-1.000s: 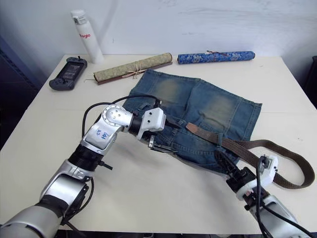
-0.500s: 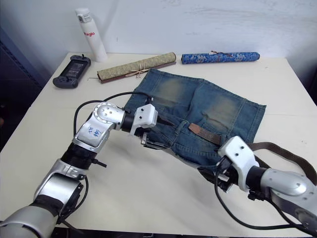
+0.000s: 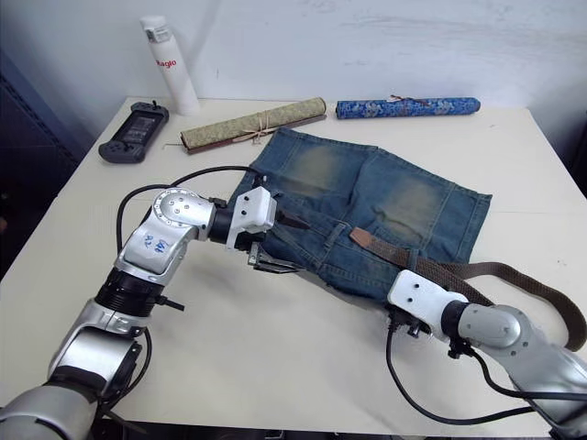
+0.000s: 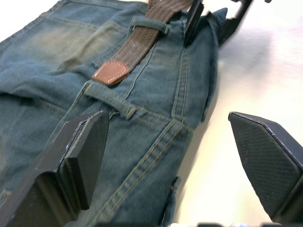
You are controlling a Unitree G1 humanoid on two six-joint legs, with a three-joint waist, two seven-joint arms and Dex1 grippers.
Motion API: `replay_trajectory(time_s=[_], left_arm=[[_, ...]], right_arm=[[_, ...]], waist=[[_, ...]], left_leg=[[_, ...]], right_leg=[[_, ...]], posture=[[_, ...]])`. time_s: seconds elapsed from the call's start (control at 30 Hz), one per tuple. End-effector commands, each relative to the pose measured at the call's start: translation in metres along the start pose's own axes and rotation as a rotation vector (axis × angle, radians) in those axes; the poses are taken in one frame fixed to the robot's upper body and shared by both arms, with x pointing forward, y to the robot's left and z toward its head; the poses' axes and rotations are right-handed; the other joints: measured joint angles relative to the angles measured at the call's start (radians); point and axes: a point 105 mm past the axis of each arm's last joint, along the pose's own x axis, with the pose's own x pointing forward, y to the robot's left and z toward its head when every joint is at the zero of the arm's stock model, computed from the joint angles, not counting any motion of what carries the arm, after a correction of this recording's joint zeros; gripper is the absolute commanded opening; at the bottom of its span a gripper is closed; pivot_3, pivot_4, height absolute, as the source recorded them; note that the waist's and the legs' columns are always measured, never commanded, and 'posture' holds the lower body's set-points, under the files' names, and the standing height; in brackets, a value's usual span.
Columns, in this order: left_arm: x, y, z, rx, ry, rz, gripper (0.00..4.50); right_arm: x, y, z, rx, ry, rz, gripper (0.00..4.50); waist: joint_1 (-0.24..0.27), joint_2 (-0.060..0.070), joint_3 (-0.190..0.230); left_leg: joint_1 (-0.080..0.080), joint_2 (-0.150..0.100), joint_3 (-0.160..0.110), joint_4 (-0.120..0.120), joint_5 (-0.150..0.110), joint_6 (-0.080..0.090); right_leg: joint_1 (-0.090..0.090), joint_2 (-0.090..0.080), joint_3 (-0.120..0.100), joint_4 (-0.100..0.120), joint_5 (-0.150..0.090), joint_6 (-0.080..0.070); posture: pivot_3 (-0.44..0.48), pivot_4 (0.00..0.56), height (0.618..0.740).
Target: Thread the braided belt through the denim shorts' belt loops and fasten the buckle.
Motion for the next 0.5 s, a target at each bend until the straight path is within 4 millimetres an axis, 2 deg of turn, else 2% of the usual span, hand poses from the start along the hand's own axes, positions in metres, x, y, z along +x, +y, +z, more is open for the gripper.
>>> replay_trajectory(time_s=[0.03, 0.07, 0.17, 0.33, 0.4, 0.5], left_arm=[[-0.001, 0.002, 0.008, 0.024, -0.031, 0.014, 4.50], [0.000, 0.002, 0.007, 0.025, -0.031, 0.013, 4.50], [0.004, 0.001, 0.008, 0.026, -0.037, 0.000, 4.50], [0.009, 0.001, 0.005, 0.032, -0.033, -0.021, 4.50], [0.012, 0.001, 0.006, 0.041, -0.034, -0.030, 4.50], [0.016, 0.000, 0.008, 0.047, -0.044, -0.040, 4.50]], right_arm=[[-0.009, 0.005, -0.007, -0.154, 0.010, 0.068, 0.73], [-0.013, 0.008, -0.010, -0.191, 0.007, 0.092, 0.43], [-0.034, 0.000, -0.036, -0.353, 0.048, 0.122, 0.01], [-0.068, -0.027, -0.086, -0.552, 0.112, 0.124, 0.01], [-0.075, -0.041, -0.106, -0.616, 0.155, 0.117, 0.01], [-0.078, -0.056, -0.121, -0.661, 0.183, 0.099, 0.01]], waist=[[0.007, 0.000, 0.000], [0.009, 0.000, 0.000], [0.026, 0.000, 0.000], [0.033, 0.000, 0.000], [0.029, 0.000, 0.000], [0.015, 0.000, 0.000]], left_leg=[[0.000, 0.000, 0.000, 0.000, 0.000, 0.000], [0.000, 0.000, 0.000, 0.000, 0.000, 0.000], [-0.001, 0.000, 0.000, 0.000, 0.000, 0.000], [0.003, -0.002, 0.001, 0.000, 0.000, 0.001], [0.004, -0.002, 0.000, 0.000, 0.000, 0.001], [0.005, -0.002, 0.000, 0.000, 0.000, 0.001]], right_leg=[[0.000, 0.000, 0.000, 0.000, 0.000, 0.000], [0.000, 0.000, 0.000, 0.000, 0.000, 0.000], [0.000, 0.000, -0.001, -0.001, 0.000, 0.000], [0.005, 0.000, -0.001, -0.003, 0.002, 0.003], [0.006, 0.000, 0.000, -0.004, 0.002, 0.003], [0.007, 0.000, 0.000, -0.004, 0.001, 0.002]], posture=[[0.000, 0.150, 0.686], [0.000, 0.150, 0.686], [0.000, 0.150, 0.686], [0.000, 0.150, 0.686], [0.000, 0.150, 0.686], [0.000, 0.150, 0.686]])
